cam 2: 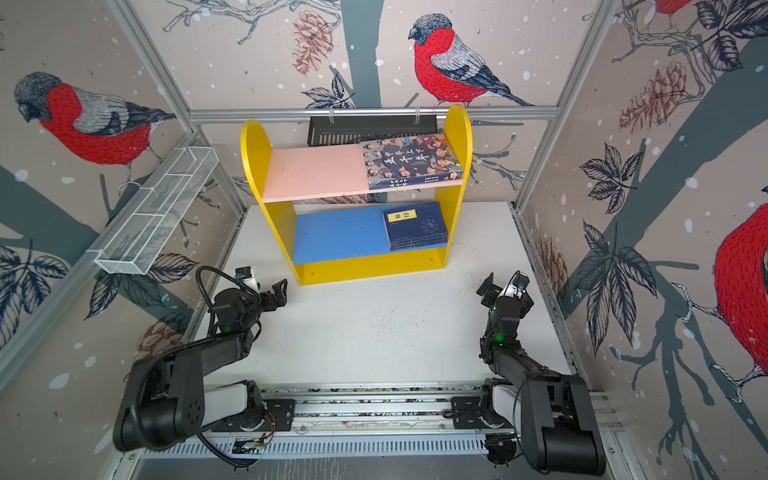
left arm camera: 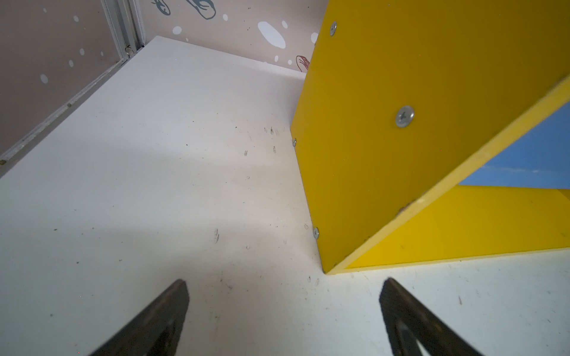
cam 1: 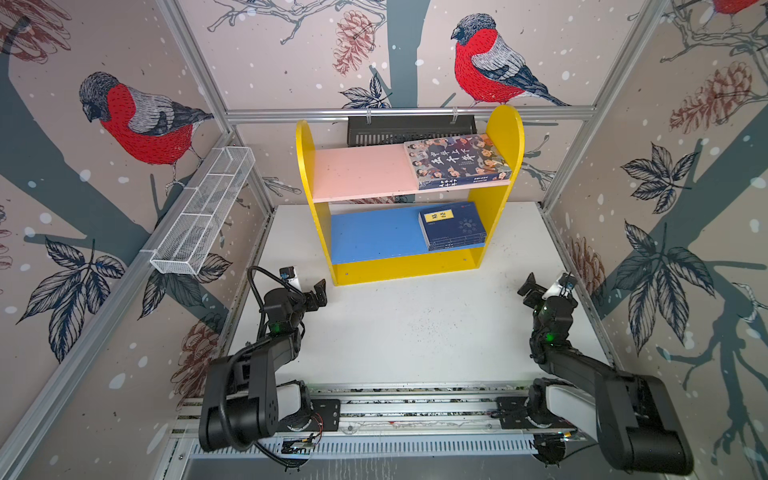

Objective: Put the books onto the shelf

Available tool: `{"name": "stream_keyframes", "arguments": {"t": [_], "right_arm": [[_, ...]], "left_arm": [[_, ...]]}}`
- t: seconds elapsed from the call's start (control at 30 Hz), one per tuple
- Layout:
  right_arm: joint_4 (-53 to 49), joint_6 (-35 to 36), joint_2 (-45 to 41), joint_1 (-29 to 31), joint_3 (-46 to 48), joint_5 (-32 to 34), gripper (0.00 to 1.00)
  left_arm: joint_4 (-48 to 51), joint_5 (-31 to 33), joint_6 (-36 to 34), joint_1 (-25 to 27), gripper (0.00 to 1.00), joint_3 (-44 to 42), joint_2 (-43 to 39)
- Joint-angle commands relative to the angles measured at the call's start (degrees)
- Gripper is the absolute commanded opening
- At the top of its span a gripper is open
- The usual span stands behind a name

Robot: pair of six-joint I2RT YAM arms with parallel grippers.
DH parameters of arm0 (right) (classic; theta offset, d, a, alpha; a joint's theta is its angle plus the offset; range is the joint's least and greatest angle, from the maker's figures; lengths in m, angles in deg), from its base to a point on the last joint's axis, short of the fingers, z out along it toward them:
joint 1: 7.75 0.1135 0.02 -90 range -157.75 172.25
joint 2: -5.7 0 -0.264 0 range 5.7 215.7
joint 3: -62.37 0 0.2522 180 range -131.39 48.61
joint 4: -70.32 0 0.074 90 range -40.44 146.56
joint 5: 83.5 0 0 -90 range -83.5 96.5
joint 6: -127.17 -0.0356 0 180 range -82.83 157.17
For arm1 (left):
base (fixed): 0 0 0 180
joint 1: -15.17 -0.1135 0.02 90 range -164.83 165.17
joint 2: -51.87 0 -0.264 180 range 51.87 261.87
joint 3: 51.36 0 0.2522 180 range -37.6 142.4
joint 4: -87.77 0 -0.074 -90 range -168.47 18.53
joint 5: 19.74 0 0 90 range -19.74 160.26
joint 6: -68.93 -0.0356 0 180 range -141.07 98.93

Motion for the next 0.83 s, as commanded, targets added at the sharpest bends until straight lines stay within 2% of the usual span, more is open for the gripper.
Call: {"name": "stream_keyframes", "arguments": {"t": [0.0,0.13,0.2,0.23,0.27,0.3,0.33,0.37,0.43,0.5,0.63,0.7,0.8], "right_arm": [[11.8,0.0,3.5,-0.4,0.2,-2.3,1.0],[18.1,2.0,11.8,1.5,-1.0,-1.2,1.0],[22.3,5.3,15.6,3.9,-0.8,-1.6,1.0],[24.0,6.4,18.4,5.8,-1.4,1.9,0.99],[27.9,7.5,21.2,7.3,-1.9,5.7,1.0],[27.5,8.6,22.4,8.0,-3.1,6.2,1.0],[19.8,8.5,21.3,9.0,-6.1,8.0,1.0],[15.4,7.2,19.6,8.5,-6.7,6.8,0.99],[20.0,6.7,19.9,7.6,-4.8,7.1,1.0],[17.3,7.2,19.4,8.6,-5.8,7.9,1.0],[18.2,8.2,20.7,9.5,-6.4,9.4,1.0],[15.2,7.0,20.5,7.7,-7.4,6.2,1.0],[15.4,7.1,20.3,7.7,-7.3,6.2,1.0]], "left_arm": [[-25.3,-1.3,2.9,-1.0,0.98,-1.5,5.0],[-32.0,-0.7,2.0,-1.0,0.99,-2.1,9.9],[-36.4,-4.8,0.1,-0.9,0.99,-3.4,11.3],[-37.3,-8.3,-1.6,-0.9,0.99,-3.7,11.5],[-39.7,-8.5,-2.1,-0.6,0.99,-4.3,12.2],[-41.3,-8.2,-2.0,-0.7,0.99,-5.0,12.7],[-42.2,-7.7,-2.3,-0.4,0.99,-5.6,12.8],[-42.8,-6.3,-2.9,0.3,0.99,-6.3,12.7],[-46.1,-1.5,-4.0,2.1,0.99,-8.3,14.3],[-54.1,0.0,-3.2,2.5,0.99,-9.4,18.5],[-46.7,1.1,-2.3,2.0,0.99,-6.7,16.6],[-46.2,1.5,-2.7,2.2,0.99,-6.7,16.4],[-47.1,1.7,-2.5,2.2,0.99,-7.0,16.6]]}}
